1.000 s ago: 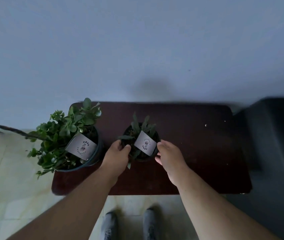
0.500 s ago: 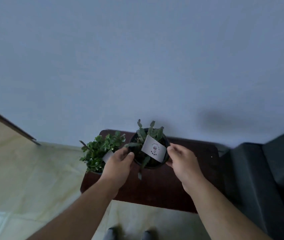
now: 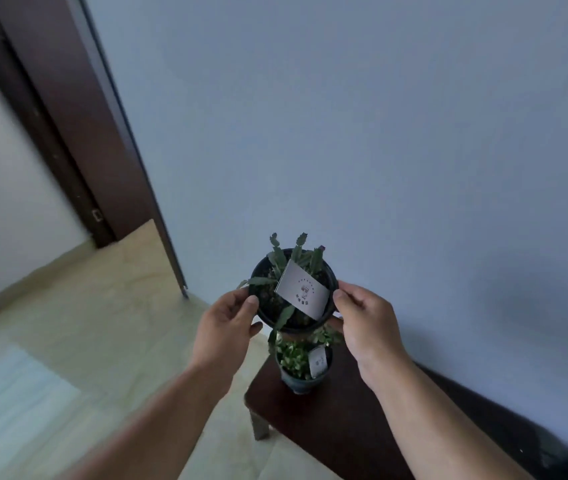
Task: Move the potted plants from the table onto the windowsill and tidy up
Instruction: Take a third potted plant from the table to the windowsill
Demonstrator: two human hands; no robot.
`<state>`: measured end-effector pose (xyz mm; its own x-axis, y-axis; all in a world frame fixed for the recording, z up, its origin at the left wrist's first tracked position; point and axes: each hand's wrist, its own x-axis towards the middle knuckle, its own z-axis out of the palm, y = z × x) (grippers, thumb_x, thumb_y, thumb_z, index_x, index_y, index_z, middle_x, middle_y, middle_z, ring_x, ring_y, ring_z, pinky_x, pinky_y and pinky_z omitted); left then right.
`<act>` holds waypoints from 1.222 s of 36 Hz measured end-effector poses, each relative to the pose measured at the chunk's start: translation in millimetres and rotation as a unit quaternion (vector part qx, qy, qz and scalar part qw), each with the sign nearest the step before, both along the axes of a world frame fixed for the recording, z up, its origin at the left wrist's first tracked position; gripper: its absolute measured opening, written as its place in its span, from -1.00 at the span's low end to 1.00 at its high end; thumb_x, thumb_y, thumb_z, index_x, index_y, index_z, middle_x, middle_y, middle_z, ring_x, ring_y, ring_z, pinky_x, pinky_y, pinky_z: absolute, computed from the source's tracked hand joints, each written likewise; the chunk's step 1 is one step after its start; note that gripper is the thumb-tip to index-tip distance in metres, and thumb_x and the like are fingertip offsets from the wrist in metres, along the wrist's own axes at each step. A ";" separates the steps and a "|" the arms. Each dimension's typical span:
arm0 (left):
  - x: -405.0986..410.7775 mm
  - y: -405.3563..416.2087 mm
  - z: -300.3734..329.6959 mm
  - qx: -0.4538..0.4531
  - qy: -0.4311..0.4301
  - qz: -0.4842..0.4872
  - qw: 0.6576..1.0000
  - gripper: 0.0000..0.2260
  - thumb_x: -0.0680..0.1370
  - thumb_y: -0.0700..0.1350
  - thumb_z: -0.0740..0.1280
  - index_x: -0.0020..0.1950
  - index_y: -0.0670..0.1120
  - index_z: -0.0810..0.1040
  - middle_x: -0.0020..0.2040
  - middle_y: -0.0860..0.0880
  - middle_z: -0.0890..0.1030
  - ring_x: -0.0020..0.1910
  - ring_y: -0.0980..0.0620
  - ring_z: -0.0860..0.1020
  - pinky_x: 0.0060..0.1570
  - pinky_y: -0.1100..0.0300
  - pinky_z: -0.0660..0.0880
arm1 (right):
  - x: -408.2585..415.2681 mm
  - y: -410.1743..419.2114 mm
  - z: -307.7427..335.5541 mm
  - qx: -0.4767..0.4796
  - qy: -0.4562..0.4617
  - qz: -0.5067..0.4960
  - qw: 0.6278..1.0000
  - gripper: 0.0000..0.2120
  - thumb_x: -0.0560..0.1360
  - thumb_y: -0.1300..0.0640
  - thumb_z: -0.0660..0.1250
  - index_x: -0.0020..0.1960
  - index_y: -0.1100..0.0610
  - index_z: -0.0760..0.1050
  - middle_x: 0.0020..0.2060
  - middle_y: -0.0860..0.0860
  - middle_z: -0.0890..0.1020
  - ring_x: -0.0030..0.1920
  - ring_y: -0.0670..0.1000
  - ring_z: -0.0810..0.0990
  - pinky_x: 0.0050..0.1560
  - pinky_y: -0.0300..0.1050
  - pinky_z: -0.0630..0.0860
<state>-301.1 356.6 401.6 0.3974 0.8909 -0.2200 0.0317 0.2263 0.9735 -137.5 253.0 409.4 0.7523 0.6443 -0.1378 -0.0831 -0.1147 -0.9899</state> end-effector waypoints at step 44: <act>-634.5 366.4 -24.2 -0.022 0.004 0.456 0.890 -0.83 0.65 -0.20 0.26 0.13 -0.10 0.64 0.04 -0.09 0.73 0.06 -0.03 0.67 0.05 -0.01 0.62 | -628.1 550.6 -47.7 -0.040 0.104 0.462 0.880 -0.81 0.62 0.24 0.29 0.12 0.07 0.64 -0.02 0.09 0.74 0.03 0.07 0.73 0.10 0.09 0.66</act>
<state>-935.6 723.1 377.5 -0.4883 0.8321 -0.2629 -0.1775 0.2003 0.9635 -765.6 803.6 361.7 -0.1354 0.9493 -0.2836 -0.0954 -0.2974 -0.9500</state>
